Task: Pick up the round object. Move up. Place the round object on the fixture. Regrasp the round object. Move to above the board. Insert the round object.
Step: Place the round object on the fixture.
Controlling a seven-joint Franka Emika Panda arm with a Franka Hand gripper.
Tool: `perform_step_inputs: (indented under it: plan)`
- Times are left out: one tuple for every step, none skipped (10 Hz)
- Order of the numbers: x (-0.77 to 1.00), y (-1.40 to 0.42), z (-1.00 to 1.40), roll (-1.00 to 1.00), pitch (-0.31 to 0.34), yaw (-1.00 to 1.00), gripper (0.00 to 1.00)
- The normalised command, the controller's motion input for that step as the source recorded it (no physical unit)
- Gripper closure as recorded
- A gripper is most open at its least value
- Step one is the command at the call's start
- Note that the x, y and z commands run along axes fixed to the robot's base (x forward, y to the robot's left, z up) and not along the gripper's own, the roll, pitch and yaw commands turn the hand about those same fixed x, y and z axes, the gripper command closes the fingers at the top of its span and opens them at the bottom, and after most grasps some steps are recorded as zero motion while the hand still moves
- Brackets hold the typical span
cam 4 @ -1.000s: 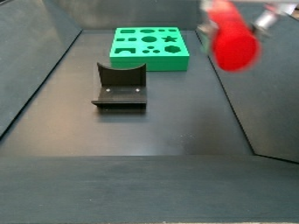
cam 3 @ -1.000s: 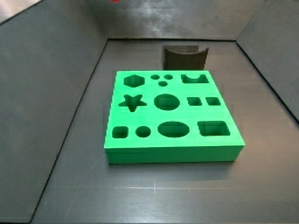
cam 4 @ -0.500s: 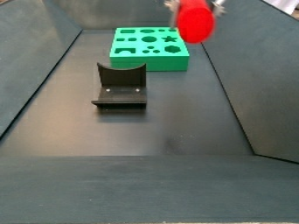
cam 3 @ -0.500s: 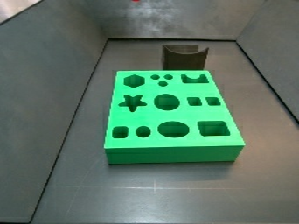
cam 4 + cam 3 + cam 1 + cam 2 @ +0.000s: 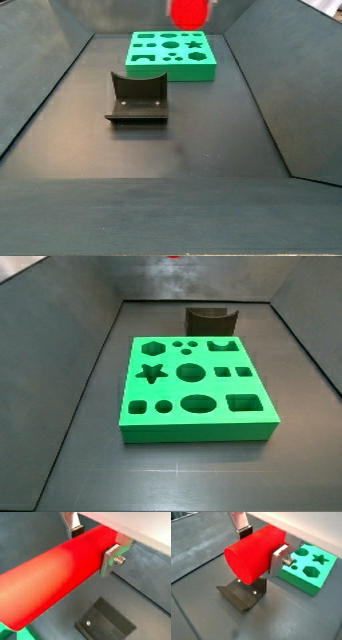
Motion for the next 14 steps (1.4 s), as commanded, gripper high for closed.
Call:
perform_step_inputs:
  plan:
    - [1.00,-0.27,0.05,-0.07,0.093,0.02,1.00]
    - [1.00,-0.24,0.05,-0.06,0.111,0.02,1.00]
    - [1.00,0.22,-0.40,-1.00,0.292,0.13,1.00]
    - [1.00,0.31,-0.43,-1.00,0.288,0.12,1.00]
    - [1.00,0.26,-0.32,-1.00,0.279,0.08,1.00]
    - [0.97,0.16,-0.15,-1.00,0.295,0.04,1.00]
    - [0.91,0.13,-0.11,-1.00,0.301,0.03,1.00]
    - [0.80,0.09,-0.08,-1.00,0.299,-0.01,1.00]
    - [0.71,0.07,-0.05,-1.00,0.302,-0.05,1.00]
    - [0.60,0.06,-0.03,-0.84,0.261,-0.09,1.00]
    - [0.55,0.06,-0.02,-0.72,0.230,-0.11,1.00]
    - [0.44,0.05,-0.02,-0.50,0.171,-0.13,1.00]
    - [0.36,0.05,-0.01,-0.34,0.136,-0.13,1.00]
    - [0.25,0.03,0.00,-0.20,0.099,-0.13,1.00]
